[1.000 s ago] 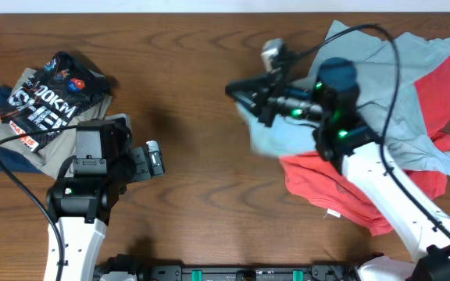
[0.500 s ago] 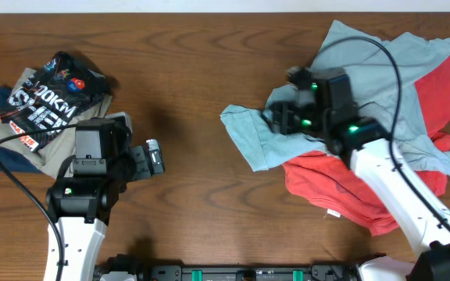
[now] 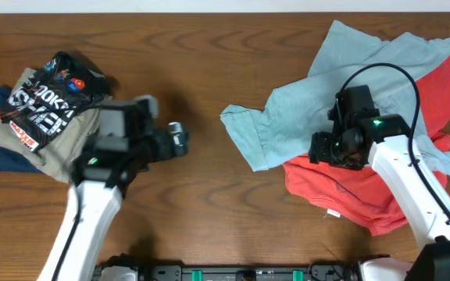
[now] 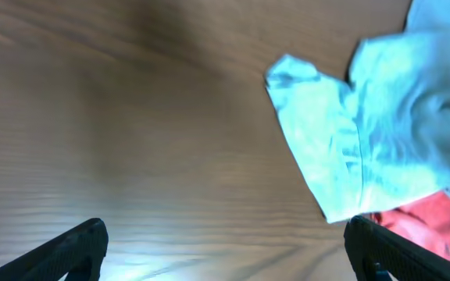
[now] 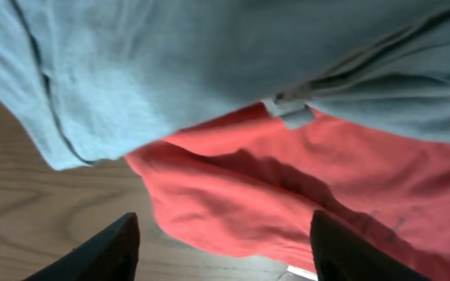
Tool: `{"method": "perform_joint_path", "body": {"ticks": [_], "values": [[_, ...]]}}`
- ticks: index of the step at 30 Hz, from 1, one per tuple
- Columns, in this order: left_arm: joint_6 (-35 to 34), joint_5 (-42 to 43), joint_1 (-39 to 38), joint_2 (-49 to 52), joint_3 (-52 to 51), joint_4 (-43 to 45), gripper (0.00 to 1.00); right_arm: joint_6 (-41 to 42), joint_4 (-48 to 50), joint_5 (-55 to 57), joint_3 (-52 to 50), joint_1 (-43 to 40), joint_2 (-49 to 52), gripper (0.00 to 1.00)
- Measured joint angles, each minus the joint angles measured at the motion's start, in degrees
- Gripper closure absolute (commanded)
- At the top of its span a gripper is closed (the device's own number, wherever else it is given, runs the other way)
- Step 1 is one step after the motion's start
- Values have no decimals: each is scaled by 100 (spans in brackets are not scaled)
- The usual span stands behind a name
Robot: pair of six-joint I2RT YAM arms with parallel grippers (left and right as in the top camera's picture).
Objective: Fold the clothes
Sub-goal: 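Drag the light-blue shirt left toward table center with right gripper, then reach left gripper to the shirt's left corner and grasp it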
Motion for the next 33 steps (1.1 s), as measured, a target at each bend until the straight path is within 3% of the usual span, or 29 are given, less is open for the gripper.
{"method": "perform_joint_path", "body": {"ticks": [20, 21, 22, 23, 26, 28, 29, 33], "values": [[-1130, 129, -2702, 3200, 13, 2796, 2, -35, -328, 76, 0, 0, 0, 25], [-1213, 129, -2811, 3261, 50, 2973, 11, -37, -339, 74, 0, 0, 0, 25], [-1303, 133, -2892, 3327, 59, 3132, 26, -37, -345, 76, 0, 0, 0, 25], [-1360, 131, -2986, 3427, 63, 3333, 49, -37, -358, 76, 0, 0, 0, 24], [-1451, 129, -3156, 3641, 72, 3722, 94, -42, -393, 76, 0, 0, 0, 19], [-1497, 125, -3204, 3764, 70, 3845, 94, -42, -411, 79, 0, 0, 0, 21], [-1526, 120, -3195, 3775, 70, 3856, 94, -44, -417, 79, 0, 0, 0, 28], [-1561, 101, -2957, 3637, 72, 3821, 94, -168, -424, -24, 0, 0, 0, 69]]}}
